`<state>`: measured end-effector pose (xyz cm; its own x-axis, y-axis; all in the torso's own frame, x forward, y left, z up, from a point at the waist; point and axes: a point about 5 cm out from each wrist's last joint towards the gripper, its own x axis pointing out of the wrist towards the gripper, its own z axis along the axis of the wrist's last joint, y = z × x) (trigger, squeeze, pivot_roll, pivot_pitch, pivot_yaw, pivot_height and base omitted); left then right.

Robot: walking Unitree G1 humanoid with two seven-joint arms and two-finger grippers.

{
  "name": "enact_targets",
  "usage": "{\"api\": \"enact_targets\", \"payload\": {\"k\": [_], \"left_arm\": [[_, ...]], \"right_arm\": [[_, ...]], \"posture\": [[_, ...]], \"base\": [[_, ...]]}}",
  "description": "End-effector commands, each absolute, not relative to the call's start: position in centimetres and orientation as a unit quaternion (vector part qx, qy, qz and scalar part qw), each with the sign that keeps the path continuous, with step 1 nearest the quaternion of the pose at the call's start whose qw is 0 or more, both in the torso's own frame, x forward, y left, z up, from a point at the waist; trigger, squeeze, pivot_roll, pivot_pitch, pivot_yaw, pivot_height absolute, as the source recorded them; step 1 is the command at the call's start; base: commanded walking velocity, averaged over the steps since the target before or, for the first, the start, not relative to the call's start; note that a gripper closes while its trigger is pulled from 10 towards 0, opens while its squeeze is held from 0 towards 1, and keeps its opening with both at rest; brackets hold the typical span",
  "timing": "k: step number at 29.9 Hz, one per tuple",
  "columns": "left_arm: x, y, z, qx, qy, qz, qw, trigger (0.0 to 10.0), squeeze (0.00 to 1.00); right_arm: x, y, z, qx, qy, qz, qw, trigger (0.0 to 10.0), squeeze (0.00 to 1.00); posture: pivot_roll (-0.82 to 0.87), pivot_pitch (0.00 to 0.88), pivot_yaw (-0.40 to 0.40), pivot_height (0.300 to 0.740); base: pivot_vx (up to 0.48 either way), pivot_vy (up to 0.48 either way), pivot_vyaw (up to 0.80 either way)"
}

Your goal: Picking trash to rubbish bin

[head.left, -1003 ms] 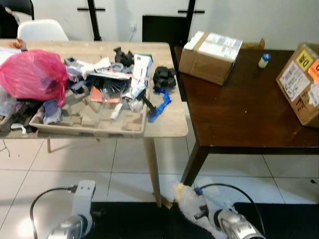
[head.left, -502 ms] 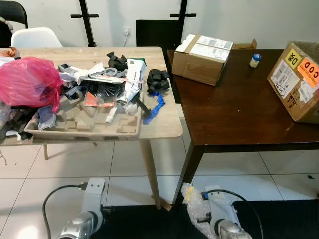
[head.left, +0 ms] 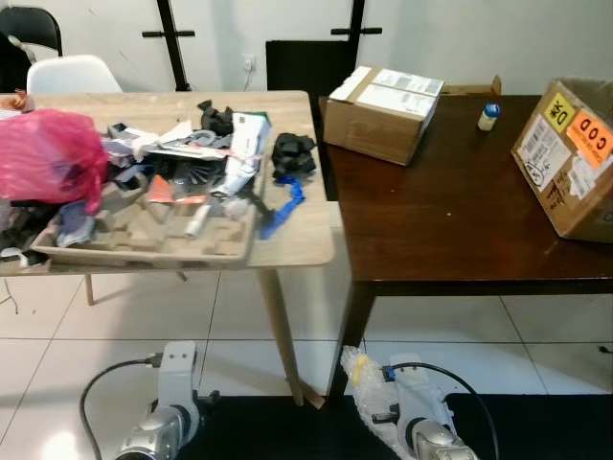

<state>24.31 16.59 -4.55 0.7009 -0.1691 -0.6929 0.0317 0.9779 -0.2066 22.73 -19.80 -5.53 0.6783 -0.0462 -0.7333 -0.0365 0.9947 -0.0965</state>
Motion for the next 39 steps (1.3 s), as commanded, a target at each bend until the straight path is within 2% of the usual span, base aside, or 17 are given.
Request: {"api": "enact_targets", "payload": {"k": [1,39], "left_arm": [[24.09,16.95,-4.73,-0.089,0.387,-0.047,0.917,10.0,0.00],[24.98,16.67,-4.30,-0.106,0.380,-0.051,0.918,10.0,0.00]], "right_arm": [[22.56,-19.63,-5.68,-0.051,0.402,0.000,0.914,10.0,0.00],[23.17,-19.44,-5.37,-0.046,0.392,0.002,0.919,10.0,0.00]], "posture": [[-0.06,0.140,0.011,0.740],[-0.06,0.148,0.017,0.740]], "base": [[0.000,-0.480,0.00],[0.000,-0.480,0.00]]}}
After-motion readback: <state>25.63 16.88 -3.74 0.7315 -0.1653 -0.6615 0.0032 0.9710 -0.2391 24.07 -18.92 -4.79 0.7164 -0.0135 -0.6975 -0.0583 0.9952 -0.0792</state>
